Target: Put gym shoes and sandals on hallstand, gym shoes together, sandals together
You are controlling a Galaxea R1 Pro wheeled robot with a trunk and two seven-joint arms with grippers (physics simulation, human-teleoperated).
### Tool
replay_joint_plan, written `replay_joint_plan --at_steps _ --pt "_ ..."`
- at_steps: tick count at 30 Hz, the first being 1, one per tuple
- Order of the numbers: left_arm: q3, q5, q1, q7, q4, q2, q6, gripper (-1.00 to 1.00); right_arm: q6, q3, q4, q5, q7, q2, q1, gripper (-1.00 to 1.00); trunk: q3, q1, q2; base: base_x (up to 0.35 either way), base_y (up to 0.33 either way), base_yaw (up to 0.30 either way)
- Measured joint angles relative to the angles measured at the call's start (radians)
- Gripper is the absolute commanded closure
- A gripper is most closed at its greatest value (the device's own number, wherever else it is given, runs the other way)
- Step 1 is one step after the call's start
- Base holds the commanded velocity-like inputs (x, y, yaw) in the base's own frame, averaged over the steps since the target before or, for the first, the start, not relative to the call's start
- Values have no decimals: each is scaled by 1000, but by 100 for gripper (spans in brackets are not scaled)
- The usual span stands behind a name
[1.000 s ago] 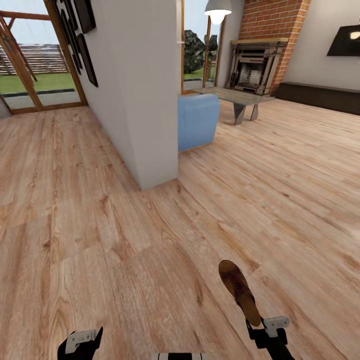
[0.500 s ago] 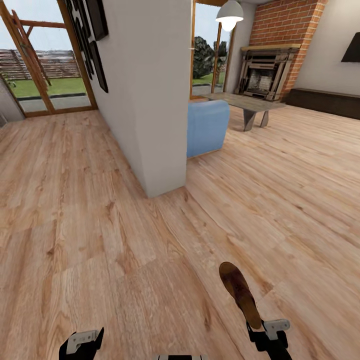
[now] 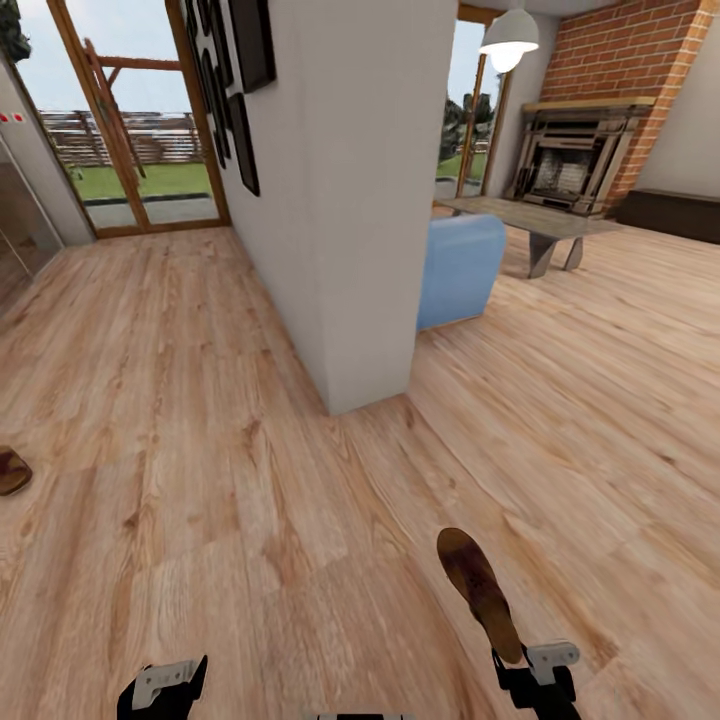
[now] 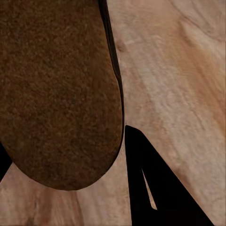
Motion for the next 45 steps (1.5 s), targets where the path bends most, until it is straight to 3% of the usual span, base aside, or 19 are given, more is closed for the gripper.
replay_joint_plan --at_steps 13,37,45 --pt "1 0 0 0 0 0 1 -100 1 0 0 0 0 0 0 100 14 0 0 269 218 159" --pt "0 -4 0 0 1 -2 1 -100 -1 -1 -3 -2 -5 2 0 100 15 0 0 246 226 7" --pt "1 -4 0 0 2 -1 1 -100 -2 -1 -2 -2 -5 2 0 100 15 0 0 307 123 212"
